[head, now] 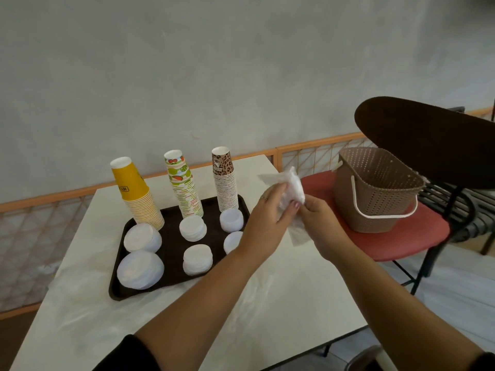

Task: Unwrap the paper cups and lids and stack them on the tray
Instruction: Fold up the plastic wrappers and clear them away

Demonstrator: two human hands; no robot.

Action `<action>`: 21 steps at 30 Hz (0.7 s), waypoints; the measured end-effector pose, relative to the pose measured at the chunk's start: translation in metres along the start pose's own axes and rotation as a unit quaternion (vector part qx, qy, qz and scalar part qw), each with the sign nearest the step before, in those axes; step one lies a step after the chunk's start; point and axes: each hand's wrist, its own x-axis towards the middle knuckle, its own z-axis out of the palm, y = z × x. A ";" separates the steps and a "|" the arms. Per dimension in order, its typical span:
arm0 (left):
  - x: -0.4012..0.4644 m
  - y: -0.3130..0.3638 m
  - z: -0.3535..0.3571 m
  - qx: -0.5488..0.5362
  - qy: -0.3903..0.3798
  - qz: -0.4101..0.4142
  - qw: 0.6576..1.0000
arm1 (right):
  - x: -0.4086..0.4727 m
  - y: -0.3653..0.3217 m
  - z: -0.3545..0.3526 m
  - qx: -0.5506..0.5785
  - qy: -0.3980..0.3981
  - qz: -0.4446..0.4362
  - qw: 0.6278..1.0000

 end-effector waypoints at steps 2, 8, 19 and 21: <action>0.004 -0.003 0.002 -0.046 -0.036 -0.041 0.997 | -0.003 0.001 -0.004 -0.021 -0.010 0.000 1.000; 0.011 -0.011 0.009 -0.199 -0.032 -0.104 0.974 | -0.007 0.013 -0.034 -0.074 0.014 -0.027 0.997; 0.011 0.010 0.081 -0.306 -0.172 -0.177 0.919 | -0.051 0.052 -0.117 0.080 0.022 -0.036 0.996; 0.005 0.015 0.104 -0.320 -0.207 -0.187 0.906 | -0.063 0.067 -0.136 0.083 0.042 -0.014 0.996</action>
